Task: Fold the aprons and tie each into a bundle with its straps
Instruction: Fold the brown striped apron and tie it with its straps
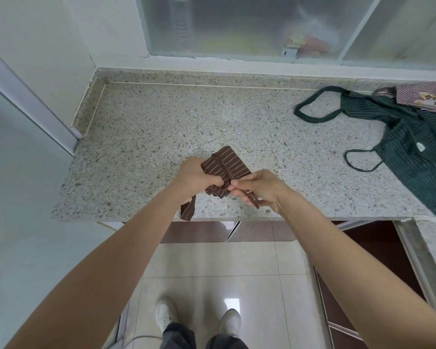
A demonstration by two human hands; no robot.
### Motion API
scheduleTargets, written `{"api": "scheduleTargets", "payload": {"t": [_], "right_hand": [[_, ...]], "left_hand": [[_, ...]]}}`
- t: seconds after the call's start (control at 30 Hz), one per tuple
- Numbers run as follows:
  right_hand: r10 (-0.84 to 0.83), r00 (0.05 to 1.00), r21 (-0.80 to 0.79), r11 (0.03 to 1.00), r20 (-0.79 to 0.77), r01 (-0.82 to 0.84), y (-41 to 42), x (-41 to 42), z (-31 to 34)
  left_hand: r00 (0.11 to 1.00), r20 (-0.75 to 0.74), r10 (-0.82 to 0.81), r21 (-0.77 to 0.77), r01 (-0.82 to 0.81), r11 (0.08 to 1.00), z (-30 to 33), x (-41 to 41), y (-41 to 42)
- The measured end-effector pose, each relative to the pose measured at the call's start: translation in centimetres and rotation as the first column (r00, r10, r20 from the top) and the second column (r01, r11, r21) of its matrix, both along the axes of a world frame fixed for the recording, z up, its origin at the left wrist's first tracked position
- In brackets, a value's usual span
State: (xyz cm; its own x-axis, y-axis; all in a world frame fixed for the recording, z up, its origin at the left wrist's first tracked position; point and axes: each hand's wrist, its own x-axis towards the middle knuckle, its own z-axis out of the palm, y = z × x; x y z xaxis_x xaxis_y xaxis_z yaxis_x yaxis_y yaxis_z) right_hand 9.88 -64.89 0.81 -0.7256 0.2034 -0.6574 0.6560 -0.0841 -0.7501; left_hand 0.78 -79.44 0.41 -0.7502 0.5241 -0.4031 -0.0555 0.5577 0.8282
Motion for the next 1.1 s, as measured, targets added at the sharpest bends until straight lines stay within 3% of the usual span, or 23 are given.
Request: {"api": "scheduleTargets", "payload": {"t": [0.13,0.2,0.27,0.47,0.63,0.73,0.8,0.93,1.0,1.1], "right_hand": [[-0.038,0.995,-0.015,0.999,0.096,0.04,0.8,0.8,-1.8],[-0.108,0.993,-0.012,0.994,0.047,0.109,1.2,1.3,-2.9],[-0.164,0.985,-0.115,0.981,-0.054,0.157,1.2,1.8,-3.9],[-0.091,0.986,-0.451,0.893,-0.141,0.018,1.3,1.8,-4.8],[0.037,0.987,-0.442,0.891,-0.154,-0.102,1.6,1.5,-4.3],[0.057,0.992,-0.336,0.937,-0.11,-0.091,1.7,1.2,-4.0],[0.107,0.991,-0.185,0.975,-0.081,-0.12,1.9,0.8,-3.9],[0.174,0.983,0.117,0.979,-0.058,-0.167,1.7,-0.6,-4.2],[0.154,0.985,0.176,0.974,-0.076,-0.139,0.9,-1.2,-4.7],[0.111,0.99,0.21,0.974,-0.089,-0.091,-0.9,-2.1,-6.4]], "left_hand": [[0.988,0.135,0.068,0.059,-0.076,0.995,-0.1,0.6,-0.1],[0.961,0.253,0.115,0.11,-0.146,0.983,0.1,0.5,-0.3],[0.933,0.346,0.098,0.155,-0.16,0.975,0.6,0.3,-0.4],[0.852,0.523,-0.011,0.268,-0.152,0.951,0.5,0.0,-1.1],[0.781,0.622,-0.059,0.322,-0.186,0.928,-0.5,-0.3,-1.7],[0.77,0.636,-0.046,0.296,-0.188,0.937,-1.4,-0.7,-1.9],[0.768,0.639,-0.025,0.281,-0.203,0.938,-2.1,-0.8,-2.2],[0.766,0.627,0.143,0.24,-0.364,0.9,-3.6,-0.4,-2.3],[0.796,0.568,0.208,0.235,-0.4,0.886,-4.4,-0.2,-2.1],[0.892,0.354,0.28,0.168,-0.355,0.92,-5.9,-0.3,-2.1]]}}
